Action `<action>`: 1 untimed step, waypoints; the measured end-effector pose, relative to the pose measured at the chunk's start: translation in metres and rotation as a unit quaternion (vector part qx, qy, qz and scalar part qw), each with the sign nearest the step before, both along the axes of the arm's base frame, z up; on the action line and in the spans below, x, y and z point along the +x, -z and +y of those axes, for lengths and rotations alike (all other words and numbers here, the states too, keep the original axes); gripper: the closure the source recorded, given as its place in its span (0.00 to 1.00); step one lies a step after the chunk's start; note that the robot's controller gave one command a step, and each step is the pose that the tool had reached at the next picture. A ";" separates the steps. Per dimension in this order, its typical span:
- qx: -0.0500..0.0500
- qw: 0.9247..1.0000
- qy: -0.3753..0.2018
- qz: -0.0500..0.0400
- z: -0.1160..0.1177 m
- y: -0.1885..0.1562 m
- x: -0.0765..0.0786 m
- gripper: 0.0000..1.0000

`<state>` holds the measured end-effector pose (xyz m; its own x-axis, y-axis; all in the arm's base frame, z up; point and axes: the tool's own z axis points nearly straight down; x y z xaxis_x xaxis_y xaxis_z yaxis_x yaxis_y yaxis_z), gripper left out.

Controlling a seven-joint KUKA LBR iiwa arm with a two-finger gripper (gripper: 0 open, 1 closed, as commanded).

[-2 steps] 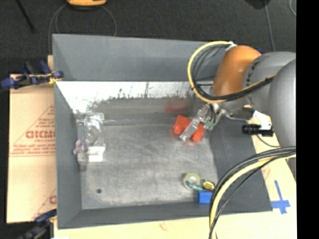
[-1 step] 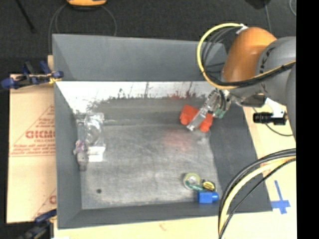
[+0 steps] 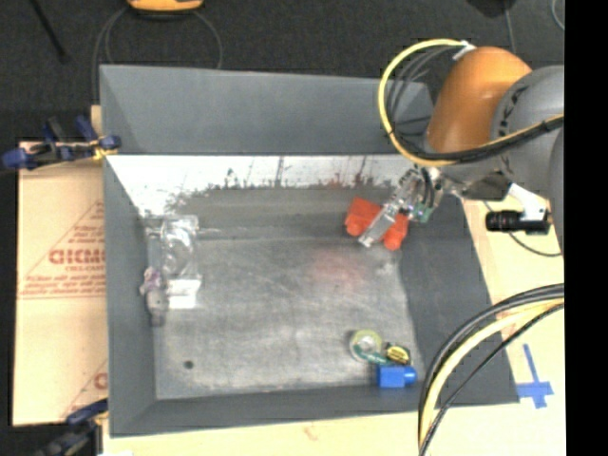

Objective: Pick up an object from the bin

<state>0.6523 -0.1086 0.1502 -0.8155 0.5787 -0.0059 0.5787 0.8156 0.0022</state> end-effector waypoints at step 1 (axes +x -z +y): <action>0.000 1.000 -0.001 -0.001 -0.001 -0.028 0.002 1.00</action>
Offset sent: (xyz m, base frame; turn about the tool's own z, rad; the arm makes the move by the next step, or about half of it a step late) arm 0.0000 -0.0001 0.0252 0.0000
